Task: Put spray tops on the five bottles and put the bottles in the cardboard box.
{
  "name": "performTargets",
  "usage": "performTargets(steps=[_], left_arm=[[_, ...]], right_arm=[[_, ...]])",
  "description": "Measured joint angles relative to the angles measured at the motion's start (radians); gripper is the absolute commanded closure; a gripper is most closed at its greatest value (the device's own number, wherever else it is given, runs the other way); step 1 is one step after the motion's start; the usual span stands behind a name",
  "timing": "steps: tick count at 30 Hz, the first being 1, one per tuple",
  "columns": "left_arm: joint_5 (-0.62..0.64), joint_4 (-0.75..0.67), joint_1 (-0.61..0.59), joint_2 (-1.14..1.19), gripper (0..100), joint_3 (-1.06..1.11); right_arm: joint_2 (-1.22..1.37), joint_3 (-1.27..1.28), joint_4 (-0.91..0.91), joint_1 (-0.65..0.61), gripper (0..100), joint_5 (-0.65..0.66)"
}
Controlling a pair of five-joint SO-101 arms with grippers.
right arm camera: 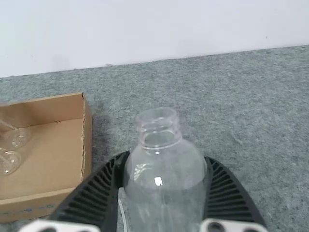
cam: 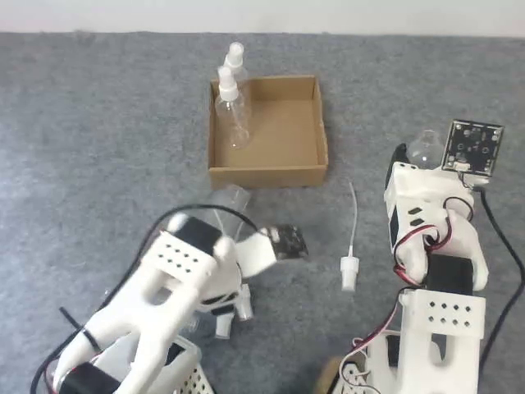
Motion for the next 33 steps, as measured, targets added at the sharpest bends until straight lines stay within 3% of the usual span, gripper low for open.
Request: performTargets(steps=[8, 20, 25, 33], left_arm=[[0.011, -0.229, 0.038, 0.000, 75, 0.137], [0.269, -0.485, 0.048, 0.000, 75, 0.140], [0.371, -0.500, 0.048, 0.000, 75, 0.140], [0.508, -0.391, 0.048, 0.000, 75, 0.094]], right_arm=[[0.000, 0.000, 0.000, 0.002, 86.1, 0.000], [0.000, 0.000, 0.000, 0.000, 86.1, 0.000], [0.000, 0.000, 0.000, 0.002, 86.1, 0.000], [0.000, 0.000, 0.000, 0.002, 86.1, 0.000]])
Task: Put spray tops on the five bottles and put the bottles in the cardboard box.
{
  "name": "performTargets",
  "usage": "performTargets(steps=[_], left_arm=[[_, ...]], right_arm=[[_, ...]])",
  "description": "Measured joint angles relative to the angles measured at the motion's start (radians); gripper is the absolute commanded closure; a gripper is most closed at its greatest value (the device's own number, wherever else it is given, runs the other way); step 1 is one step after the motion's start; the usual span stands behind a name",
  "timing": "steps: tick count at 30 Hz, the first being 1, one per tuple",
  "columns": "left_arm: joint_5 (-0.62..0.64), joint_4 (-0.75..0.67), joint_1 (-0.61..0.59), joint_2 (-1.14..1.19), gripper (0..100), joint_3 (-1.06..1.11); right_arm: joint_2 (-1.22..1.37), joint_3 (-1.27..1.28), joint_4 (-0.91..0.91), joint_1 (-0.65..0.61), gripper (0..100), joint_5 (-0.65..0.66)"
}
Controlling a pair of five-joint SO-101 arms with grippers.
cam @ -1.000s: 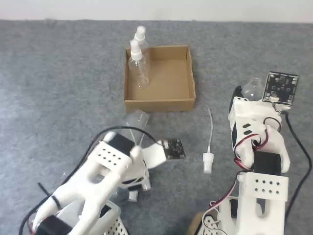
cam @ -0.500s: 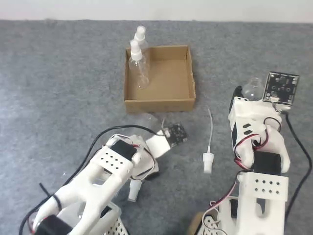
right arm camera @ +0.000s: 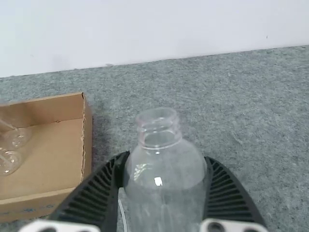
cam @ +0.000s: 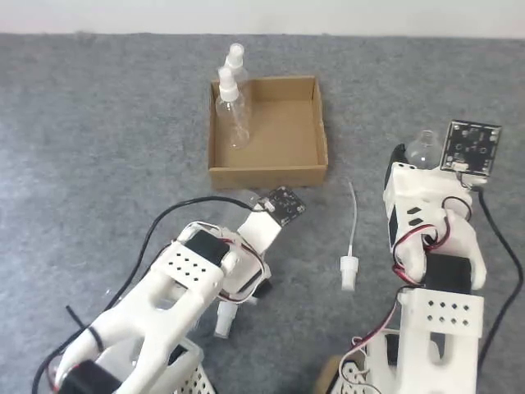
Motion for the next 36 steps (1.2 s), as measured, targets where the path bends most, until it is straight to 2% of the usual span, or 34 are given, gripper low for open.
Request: performTargets(steps=[4, 11, 18, 23, 27, 36], left_arm=[[0.055, -0.026, 0.000, 0.000, 75, 0.020], [0.064, -0.052, 0.002, 0.003, 77, 0.031], [0.092, -0.074, 0.020, 0.222, 83, -0.044], [0.095, -0.049, 0.023, 0.341, 91, -0.123], [0.095, -0.044, 0.026, 0.342, 95, -0.132], [0.095, -0.037, 0.021, 0.247, 95, -0.115]], right_arm=[[0.000, 0.000, 0.000, -0.002, 86.1, 0.000], [0.000, 0.000, 0.000, -0.002, 86.1, 0.000], [0.000, 0.000, 0.000, -0.002, 86.1, 0.000], [0.000, 0.000, 0.000, -0.002, 86.1, 0.000], [0.000, 0.000, 0.000, -0.002, 86.0, 0.000], [0.000, 0.000, 0.000, -0.002, 86.0, 0.000]])
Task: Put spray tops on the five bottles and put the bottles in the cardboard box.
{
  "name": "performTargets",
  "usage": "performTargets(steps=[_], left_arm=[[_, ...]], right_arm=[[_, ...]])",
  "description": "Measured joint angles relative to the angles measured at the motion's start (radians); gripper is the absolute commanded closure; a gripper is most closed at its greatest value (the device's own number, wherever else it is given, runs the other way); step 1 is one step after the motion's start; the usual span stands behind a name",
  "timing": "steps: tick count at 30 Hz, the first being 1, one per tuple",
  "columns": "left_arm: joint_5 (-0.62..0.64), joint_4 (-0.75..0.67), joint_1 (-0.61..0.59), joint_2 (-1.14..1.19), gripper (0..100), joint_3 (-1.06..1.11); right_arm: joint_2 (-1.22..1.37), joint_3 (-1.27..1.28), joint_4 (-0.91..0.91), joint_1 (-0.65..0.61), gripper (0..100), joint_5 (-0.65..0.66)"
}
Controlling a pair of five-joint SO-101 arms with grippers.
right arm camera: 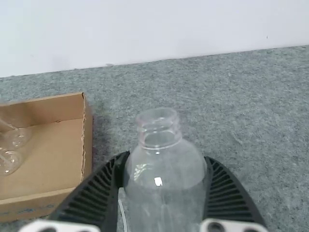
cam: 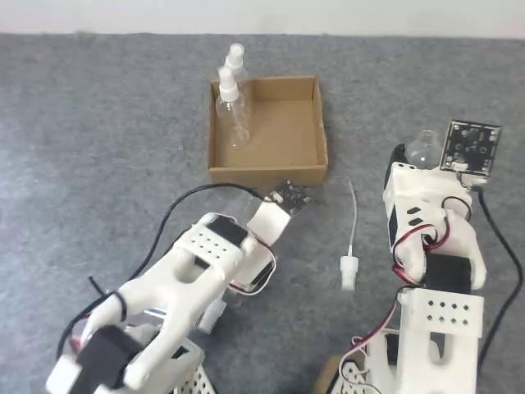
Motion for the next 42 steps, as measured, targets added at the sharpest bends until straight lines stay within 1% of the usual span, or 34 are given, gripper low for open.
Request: performTargets(steps=[10, 16, 25, 30, 42], left_arm=[[-0.005, 0.066, 0.000, -0.288, 95, 0.052], [-0.002, 0.068, -0.058, -0.468, 97, 0.109], [0.034, 0.068, -0.129, -0.704, 97, 0.132], [0.037, 0.068, -0.196, -0.798, 97, 0.132], [0.129, 0.069, -0.390, -0.954, 97, 0.132]], right_arm=[[0.000, 0.000, 0.000, 0.000, 86.0, 0.000], [0.000, 0.000, 0.000, 0.000, 86.0, 0.000], [0.000, 0.000, 0.000, 0.000, 86.0, 0.000], [0.000, 0.000, 0.000, 0.000, 86.1, 0.000], [0.000, 0.000, 0.000, 0.000, 86.1, 0.000]])
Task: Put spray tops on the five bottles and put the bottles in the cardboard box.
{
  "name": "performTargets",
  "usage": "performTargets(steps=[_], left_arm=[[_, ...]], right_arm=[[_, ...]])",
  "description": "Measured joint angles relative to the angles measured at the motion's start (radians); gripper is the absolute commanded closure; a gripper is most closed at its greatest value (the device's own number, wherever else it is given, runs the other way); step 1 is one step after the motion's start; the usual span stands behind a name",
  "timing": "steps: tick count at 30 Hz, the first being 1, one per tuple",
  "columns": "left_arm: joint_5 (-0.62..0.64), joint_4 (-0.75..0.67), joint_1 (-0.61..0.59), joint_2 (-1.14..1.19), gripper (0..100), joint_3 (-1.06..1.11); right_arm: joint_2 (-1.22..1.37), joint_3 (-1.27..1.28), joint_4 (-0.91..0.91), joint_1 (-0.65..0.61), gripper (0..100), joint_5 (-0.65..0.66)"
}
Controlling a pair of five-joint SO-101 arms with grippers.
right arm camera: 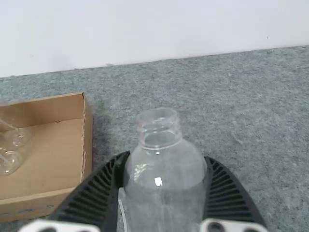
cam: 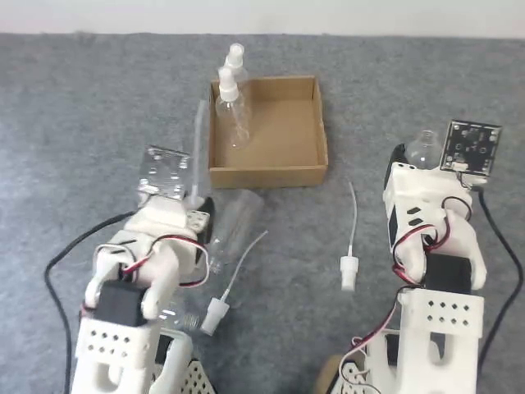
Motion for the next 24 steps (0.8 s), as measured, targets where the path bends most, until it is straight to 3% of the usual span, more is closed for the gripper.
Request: performTargets(steps=[11, 24], left_arm=[[0.020, 0.000, -0.137, -0.006, 99, 0.000], [0.020, 0.000, -0.209, -0.009, 99, 0.000]], right_arm=[[0.000, 0.000, 0.000, 0.000, 86.1, 0.000], [0.000, 0.000, 0.000, -0.014, 86.2, 0.000]])
